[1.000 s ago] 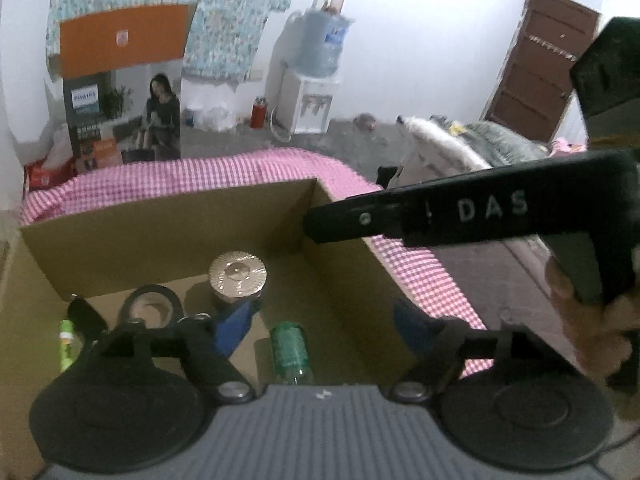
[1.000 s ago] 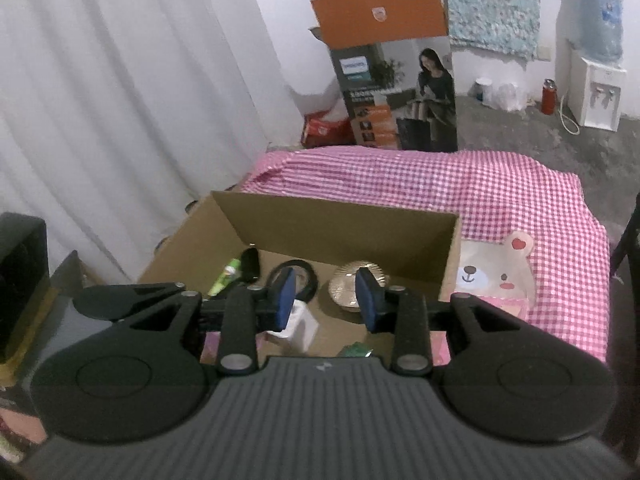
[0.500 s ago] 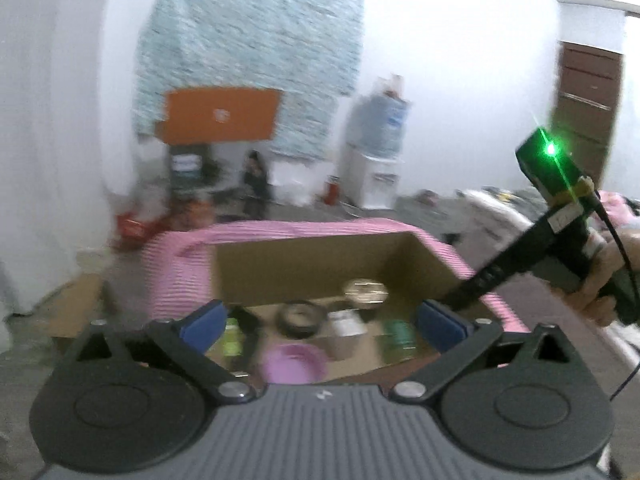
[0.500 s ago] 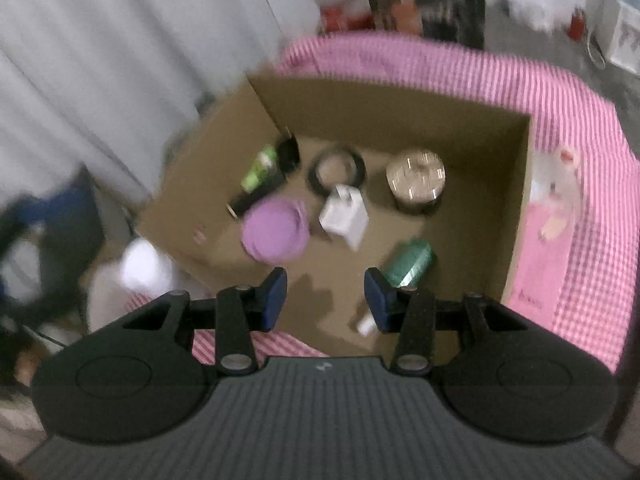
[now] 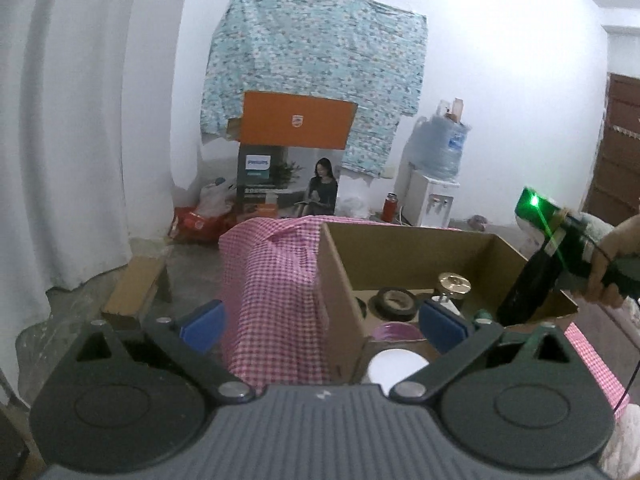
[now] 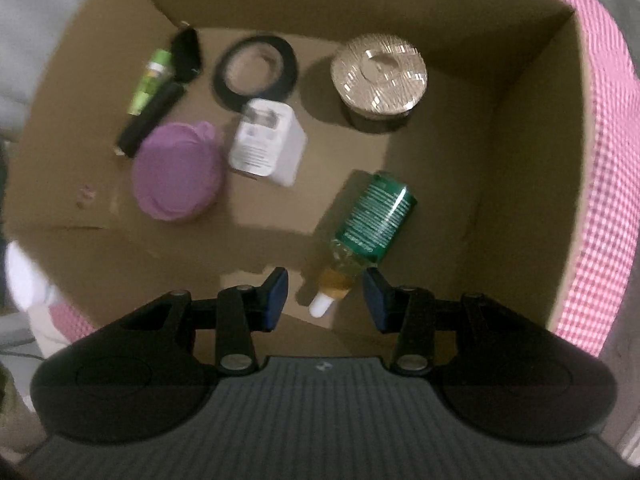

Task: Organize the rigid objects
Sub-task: 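Withdraw the open right gripper from the box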

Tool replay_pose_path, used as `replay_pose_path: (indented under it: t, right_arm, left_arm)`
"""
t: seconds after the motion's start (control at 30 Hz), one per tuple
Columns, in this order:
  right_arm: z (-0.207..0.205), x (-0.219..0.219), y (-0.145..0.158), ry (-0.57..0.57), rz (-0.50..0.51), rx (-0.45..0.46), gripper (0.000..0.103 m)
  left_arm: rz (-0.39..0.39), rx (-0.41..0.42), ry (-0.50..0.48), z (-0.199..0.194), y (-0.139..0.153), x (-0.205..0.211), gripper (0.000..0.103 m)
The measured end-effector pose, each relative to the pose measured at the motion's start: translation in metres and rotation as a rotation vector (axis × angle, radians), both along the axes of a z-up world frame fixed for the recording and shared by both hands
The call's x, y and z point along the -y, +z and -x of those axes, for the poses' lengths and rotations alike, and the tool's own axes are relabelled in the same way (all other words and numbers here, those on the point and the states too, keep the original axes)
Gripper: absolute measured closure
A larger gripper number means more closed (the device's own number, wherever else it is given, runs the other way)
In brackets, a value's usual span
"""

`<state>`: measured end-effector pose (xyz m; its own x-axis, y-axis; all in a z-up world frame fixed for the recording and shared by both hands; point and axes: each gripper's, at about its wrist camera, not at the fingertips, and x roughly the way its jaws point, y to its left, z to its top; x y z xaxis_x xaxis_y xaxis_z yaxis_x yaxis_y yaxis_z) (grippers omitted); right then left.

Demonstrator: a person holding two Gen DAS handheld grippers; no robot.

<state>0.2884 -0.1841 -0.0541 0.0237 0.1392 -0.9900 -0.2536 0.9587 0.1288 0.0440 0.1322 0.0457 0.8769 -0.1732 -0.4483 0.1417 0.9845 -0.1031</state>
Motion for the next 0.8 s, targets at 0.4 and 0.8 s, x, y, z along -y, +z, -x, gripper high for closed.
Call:
replay_pose_path:
  t: [0.4,0.8]
  right_arm:
    - [-0.017,0.007,-0.02,-0.053,0.034,-0.114,0.083]
    - [0.004,0.002,0.038,0.042,0.089,0.043,0.084]
  left_arm:
    - [0.053,-0.012,0.01,-0.006,-0.014,-0.009,0.0]
    - [0.082,-0.014,0.007,-0.009,-0.019,-0.008,0.0]
